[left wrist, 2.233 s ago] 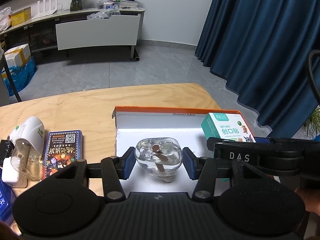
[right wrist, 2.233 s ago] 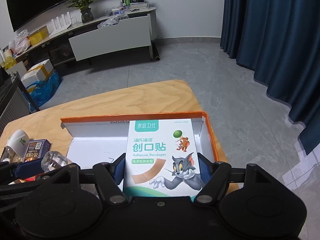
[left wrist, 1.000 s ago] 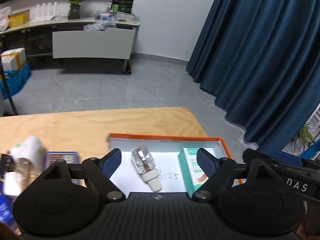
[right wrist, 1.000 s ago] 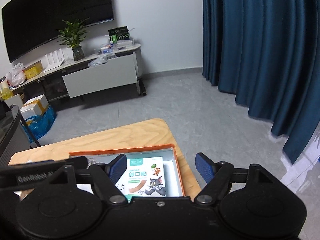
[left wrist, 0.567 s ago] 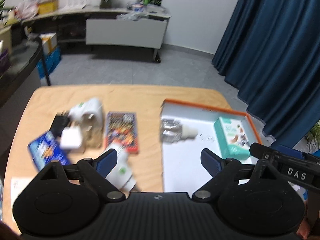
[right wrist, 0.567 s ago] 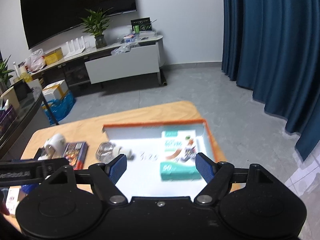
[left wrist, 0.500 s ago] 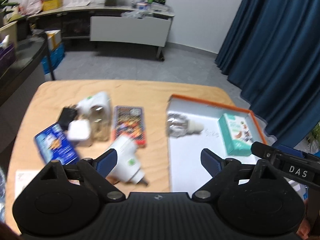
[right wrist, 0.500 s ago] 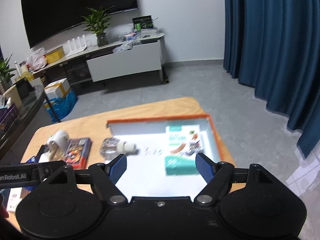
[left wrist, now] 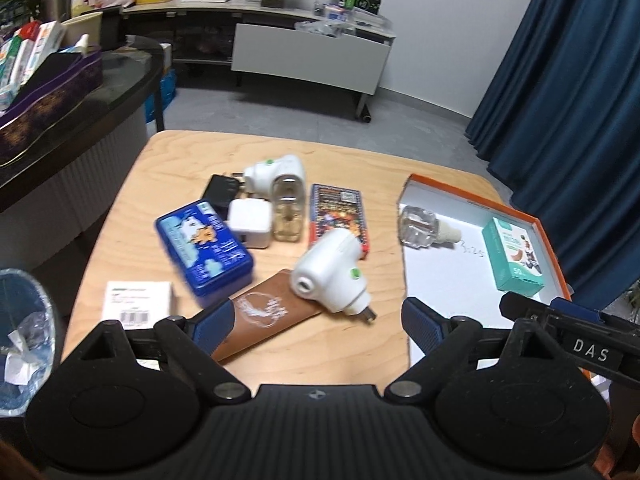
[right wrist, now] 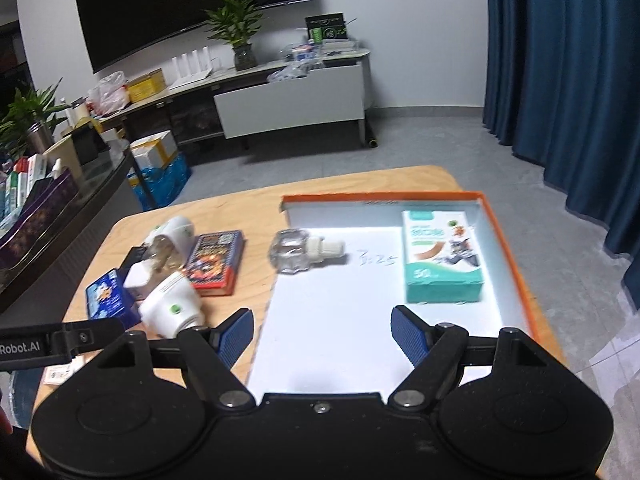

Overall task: Organize rigid objects
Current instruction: 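Move the left gripper to the white boxed product and grasp it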

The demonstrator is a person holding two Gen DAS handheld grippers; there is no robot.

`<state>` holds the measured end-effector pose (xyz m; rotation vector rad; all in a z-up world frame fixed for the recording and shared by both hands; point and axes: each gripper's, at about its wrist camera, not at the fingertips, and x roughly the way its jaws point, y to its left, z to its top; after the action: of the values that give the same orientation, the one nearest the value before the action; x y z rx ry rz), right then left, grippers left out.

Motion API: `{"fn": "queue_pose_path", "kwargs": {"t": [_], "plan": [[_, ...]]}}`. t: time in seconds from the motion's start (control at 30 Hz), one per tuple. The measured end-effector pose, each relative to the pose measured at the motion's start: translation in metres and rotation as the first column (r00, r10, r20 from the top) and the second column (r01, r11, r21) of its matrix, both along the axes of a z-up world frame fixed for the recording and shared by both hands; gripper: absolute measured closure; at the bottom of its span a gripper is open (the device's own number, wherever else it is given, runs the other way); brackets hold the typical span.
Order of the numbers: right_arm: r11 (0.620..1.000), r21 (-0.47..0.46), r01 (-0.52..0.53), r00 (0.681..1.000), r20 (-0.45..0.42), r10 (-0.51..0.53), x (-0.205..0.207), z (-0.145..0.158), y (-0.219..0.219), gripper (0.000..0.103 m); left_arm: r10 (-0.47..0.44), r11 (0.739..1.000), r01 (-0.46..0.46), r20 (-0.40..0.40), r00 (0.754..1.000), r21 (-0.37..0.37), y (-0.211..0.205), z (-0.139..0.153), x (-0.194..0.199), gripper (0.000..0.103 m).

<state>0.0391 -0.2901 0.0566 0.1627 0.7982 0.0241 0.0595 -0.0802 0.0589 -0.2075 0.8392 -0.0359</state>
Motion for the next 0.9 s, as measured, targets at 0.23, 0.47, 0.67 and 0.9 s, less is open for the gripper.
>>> {"fn": "queue_pose_path", "kwargs": {"t": [0.23,0.47,0.67,0.9], "plan": [[0.998,-0.009,-0.055,0.998,-0.013,0.055,-0.003,-0.003,0.023,0.013,0.039,0.999,-0.039,-0.005,0.999,0.001,0.018,-0.001,-0.012,0.010],[0.995,-0.013,-0.100,0.995,-0.026,0.099,-0.006,-0.007,0.041,0.013,0.070,0.998,-0.070,0.012,0.997,0.001,0.037,0.004,-0.026,0.010],[0.992,-0.015,-0.125,0.991,-0.039,0.124,-0.010,-0.012,0.049,0.013,0.133,0.991,-0.133,-0.015,0.991,0.001,0.069,-0.006,-0.041,0.010],[0.990,-0.010,-0.141,0.989,-0.055,0.140,-0.012,-0.019,0.053,0.013,0.192,0.981,-0.192,-0.059,0.980,0.007,0.101,-0.024,-0.052,0.009]]}}
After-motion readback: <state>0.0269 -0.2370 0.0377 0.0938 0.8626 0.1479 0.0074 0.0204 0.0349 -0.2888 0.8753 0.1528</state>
